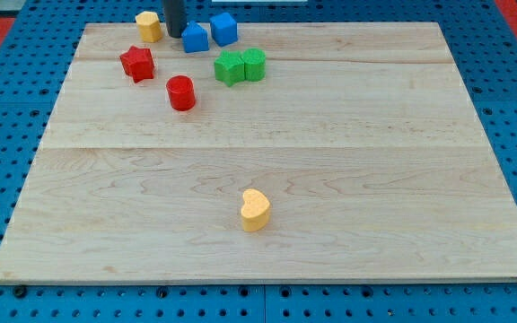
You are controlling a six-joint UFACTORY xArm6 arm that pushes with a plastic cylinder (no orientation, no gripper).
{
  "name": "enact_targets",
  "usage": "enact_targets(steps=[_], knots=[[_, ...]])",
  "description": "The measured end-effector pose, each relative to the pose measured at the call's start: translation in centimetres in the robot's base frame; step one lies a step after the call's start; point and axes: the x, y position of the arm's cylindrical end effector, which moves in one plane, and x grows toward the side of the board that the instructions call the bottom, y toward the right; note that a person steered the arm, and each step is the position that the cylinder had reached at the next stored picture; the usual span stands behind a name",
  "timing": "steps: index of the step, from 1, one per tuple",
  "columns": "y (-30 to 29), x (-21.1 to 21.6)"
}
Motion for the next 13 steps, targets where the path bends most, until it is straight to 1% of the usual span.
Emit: enact_targets(steps=[1, 2, 3, 4, 5, 6, 7, 8, 9, 10, 11, 12, 13], knots=[[-1.1, -1.1], [-2.6, -1.0], [-6.2, 1.6], [-6.9, 6.6], [-15.5, 7.0], [-17.8, 3.7], [-17.6, -1.0], [-16.0, -1.0], [-6.2, -0.6], [-2.0, 3.2], [-2.0, 8.6], [-0.1, 12.8], [3.9, 15.7]])
